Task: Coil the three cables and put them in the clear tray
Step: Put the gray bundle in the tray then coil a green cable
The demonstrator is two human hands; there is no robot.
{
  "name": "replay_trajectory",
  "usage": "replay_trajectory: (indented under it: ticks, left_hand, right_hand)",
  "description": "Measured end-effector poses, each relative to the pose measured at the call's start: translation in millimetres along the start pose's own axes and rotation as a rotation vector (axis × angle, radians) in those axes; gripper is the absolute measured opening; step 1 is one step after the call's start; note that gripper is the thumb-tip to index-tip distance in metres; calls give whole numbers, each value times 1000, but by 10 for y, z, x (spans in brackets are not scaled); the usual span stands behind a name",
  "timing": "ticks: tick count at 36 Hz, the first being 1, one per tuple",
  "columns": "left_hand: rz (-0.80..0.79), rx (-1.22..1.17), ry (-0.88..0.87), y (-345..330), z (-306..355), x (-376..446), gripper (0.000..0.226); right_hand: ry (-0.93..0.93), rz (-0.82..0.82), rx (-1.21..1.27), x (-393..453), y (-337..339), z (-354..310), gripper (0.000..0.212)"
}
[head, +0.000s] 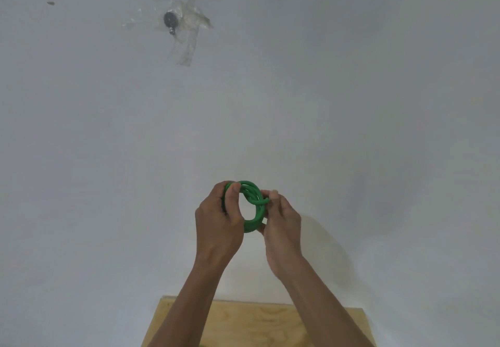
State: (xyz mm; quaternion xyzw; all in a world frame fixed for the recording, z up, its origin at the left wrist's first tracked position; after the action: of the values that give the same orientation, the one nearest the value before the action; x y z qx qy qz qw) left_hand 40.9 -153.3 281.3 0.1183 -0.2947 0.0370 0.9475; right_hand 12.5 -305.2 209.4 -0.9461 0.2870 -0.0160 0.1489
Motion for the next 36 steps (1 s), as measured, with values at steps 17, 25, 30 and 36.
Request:
replay_trajectory:
  ticks: [17, 25, 30, 36]
  left_hand:
    - [30, 44, 35, 129, -96, 51, 25]
    - [87, 148, -2, 147, -123, 59, 17]
    - [50, 165, -54, 116, -139, 104, 19]
    - [-39, 217, -45, 73, -201, 139, 24]
  right_hand:
    - [469, -186, -441, -131, -72, -434, 19]
    - [937, -189, -960, -400, -305, -593, 36]
    - [898, -401, -872, -547, -457, -648, 35]
    - [966, -363, -927, -413, -360, -936, 20]
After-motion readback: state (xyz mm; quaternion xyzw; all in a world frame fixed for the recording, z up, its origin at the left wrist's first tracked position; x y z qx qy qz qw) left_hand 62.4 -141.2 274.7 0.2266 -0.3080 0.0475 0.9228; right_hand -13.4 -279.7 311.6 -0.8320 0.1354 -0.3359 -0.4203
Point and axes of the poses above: each hand's wrist, its own x-axis towards the middle knuckle, its own y-axis out of the back of the hand, z = x × y, the point moved 10 cm from there along x, towards the middle knuckle, and after that the axes turned 4 degrees about -y, right-handed, at the moved point
